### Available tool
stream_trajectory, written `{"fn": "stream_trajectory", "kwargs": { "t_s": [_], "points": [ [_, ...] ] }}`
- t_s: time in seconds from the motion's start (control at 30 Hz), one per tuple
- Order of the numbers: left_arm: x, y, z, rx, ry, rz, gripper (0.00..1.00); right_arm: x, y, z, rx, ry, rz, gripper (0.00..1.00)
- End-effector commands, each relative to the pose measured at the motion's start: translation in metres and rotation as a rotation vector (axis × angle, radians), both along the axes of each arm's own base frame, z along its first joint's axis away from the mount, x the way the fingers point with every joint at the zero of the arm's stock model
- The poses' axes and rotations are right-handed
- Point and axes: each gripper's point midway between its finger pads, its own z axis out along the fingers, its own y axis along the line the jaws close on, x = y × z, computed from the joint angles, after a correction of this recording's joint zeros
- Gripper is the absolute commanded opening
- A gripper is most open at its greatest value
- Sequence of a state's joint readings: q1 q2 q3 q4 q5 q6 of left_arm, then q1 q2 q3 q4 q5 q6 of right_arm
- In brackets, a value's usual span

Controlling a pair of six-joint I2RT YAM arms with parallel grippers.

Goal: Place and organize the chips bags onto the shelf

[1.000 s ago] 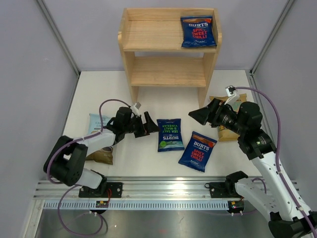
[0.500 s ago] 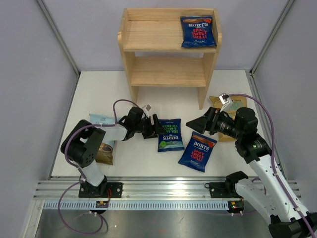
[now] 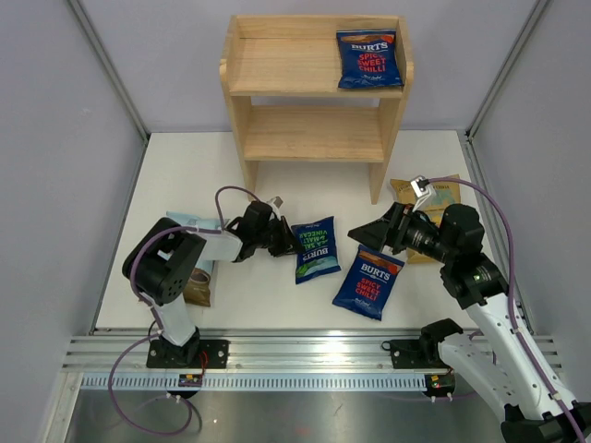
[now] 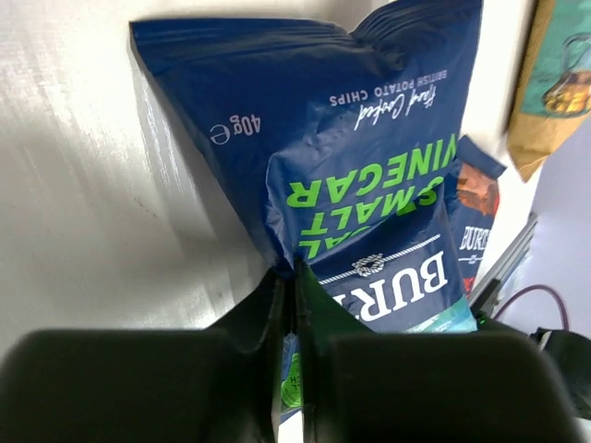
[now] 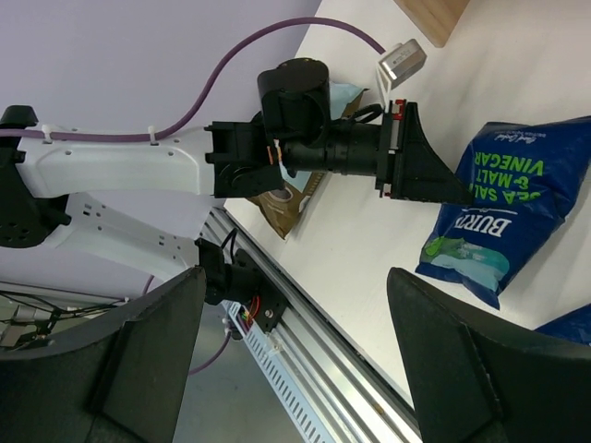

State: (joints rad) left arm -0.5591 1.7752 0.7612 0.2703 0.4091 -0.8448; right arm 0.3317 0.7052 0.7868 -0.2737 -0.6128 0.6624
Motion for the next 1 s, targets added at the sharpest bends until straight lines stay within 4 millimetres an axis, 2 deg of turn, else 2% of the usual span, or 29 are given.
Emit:
{"fn": "stream_trajectory", "kwargs": {
  "t_s": [0.0,0.03,0.1,0.13,0.2,0.23,0.27,0.3,0.33,0.37,0.4,0.43,0.47,0.5,0.57,0.6,0.67,0.7,0.77,0.8,0.83,0.9,0.97],
  "points": [
    [0.01,0.003,0.018,-0.029,-0.091,0.062,0.02,0.003,-0.001,-0.003,0.001,-0.014,-0.011,0.87],
    [0.011,0.003,0.026,-0.044,-0.117,0.07,0.0,0.005,0.0,-0.006,-0.003,-0.009,-0.012,0.87],
    [0.011,0.008,0.032,-0.047,-0.132,0.103,0.0,0.007,0.0,-0.013,-0.01,0.005,-0.017,0.87],
    [0.012,0.009,0.044,-0.065,-0.164,0.116,0.0,0.009,0.0,-0.015,-0.009,0.006,-0.019,0.87],
    [0.012,0.018,0.048,-0.062,-0.18,0.166,0.0,0.015,0.0,-0.027,-0.015,0.044,-0.036,0.85],
    [0.013,0.019,0.056,-0.075,-0.199,0.181,0.0,0.018,0.001,-0.027,-0.001,0.057,-0.046,0.84],
    [0.015,0.023,0.07,-0.094,-0.23,0.214,0.0,0.02,0.002,-0.036,-0.002,0.085,-0.054,0.83],
    [0.013,0.027,0.073,-0.098,-0.239,0.232,0.0,0.025,0.004,-0.043,-0.002,0.116,-0.058,0.82],
    [0.013,0.03,0.078,-0.106,-0.251,0.248,0.0,0.029,0.006,-0.041,0.029,0.124,-0.062,0.82],
    [0.015,0.035,0.083,-0.105,-0.267,0.277,0.0,0.03,0.009,-0.05,0.04,0.151,-0.059,0.81],
    [0.015,0.037,0.1,-0.134,-0.3,0.298,0.0,0.032,0.012,-0.058,0.051,0.186,-0.054,0.81],
    [0.012,0.042,0.102,-0.135,-0.306,0.312,0.0,0.038,0.015,-0.05,0.103,0.179,-0.055,0.81],
    [0.013,0.046,0.11,-0.143,-0.327,0.336,0.0,0.038,0.018,-0.058,0.118,0.209,-0.052,0.8],
    [0.012,0.049,0.125,-0.168,-0.362,0.35,0.0,0.038,0.021,-0.059,0.14,0.222,-0.038,0.8],
    [0.011,0.058,0.133,-0.166,-0.388,0.385,0.0,0.04,0.03,-0.06,0.186,0.252,-0.02,0.8],
    [0.009,0.062,0.15,-0.187,-0.435,0.393,0.0,0.042,0.034,-0.062,0.192,0.263,-0.022,0.79],
    [0.006,0.069,0.16,-0.192,-0.478,0.405,0.0,0.042,0.046,-0.061,0.211,0.276,-0.019,0.79],
    [0.003,0.072,0.174,-0.212,-0.518,0.405,0.0,0.042,0.051,-0.061,0.225,0.293,-0.016,0.8],
    [0.001,0.079,0.184,-0.206,-0.579,0.414,0.0,0.042,0.061,-0.051,0.264,0.292,0.0,0.8],
    [-0.001,0.08,0.189,-0.216,-0.609,0.411,0.0,0.042,0.068,-0.054,0.276,0.318,0.0,0.79],
    [-0.004,0.082,0.205,-0.252,-0.659,0.413,0.0,0.043,0.073,-0.042,0.334,0.314,0.009,0.79],
    [-0.007,0.085,0.207,-0.25,-0.703,0.399,0.0,0.048,0.077,-0.039,0.377,0.331,-0.014,0.79],
    [-0.012,0.086,0.22,-0.276,-0.761,0.383,0.0,0.047,0.083,-0.024,0.425,0.311,-0.009,0.79]
  ]
}}
